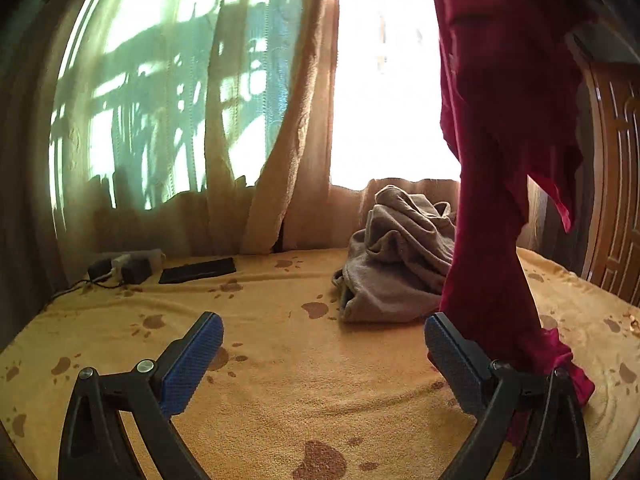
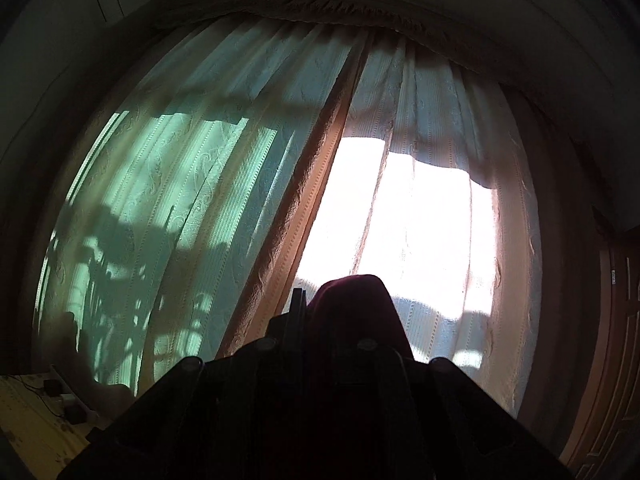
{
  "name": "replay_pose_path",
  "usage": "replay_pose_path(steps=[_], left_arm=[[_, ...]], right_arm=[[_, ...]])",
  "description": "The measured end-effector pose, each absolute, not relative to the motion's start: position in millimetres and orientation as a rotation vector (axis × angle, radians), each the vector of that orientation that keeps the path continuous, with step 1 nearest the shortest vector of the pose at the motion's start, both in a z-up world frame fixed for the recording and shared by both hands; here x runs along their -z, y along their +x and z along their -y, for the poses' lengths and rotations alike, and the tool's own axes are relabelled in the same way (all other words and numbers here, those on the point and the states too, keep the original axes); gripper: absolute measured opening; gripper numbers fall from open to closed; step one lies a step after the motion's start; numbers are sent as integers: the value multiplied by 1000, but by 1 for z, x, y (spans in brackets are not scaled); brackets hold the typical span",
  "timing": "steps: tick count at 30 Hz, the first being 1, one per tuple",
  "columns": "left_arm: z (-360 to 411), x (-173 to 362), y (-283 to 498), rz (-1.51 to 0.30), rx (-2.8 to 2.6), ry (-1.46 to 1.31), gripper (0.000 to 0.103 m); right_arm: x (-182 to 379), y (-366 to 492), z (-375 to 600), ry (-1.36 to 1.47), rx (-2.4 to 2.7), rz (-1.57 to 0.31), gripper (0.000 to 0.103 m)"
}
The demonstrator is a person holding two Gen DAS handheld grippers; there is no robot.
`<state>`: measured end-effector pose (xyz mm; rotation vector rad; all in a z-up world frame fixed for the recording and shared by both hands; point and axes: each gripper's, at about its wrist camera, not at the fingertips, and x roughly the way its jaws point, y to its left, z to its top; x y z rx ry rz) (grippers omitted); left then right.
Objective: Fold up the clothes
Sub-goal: 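Lift the red sweatshirt high off the pile with the right gripper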
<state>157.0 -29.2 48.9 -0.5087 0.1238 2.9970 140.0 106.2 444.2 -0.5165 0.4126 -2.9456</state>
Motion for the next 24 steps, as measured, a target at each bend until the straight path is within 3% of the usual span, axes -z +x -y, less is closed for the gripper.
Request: replay_pose_path(steps=[3, 9, 24], left_arm=[[11, -61, 156, -9, -2851, -498, 103], [27, -75, 158, 501, -2586, -399, 103], [-1, -84, 164, 584, -2408, -412, 103]], right_arm=[[-450, 151, -95, -530, 2933, -450, 11], [-452, 163, -83, -520, 2910, -458, 11], [-449, 186, -72, -536, 2866, -462, 11]])
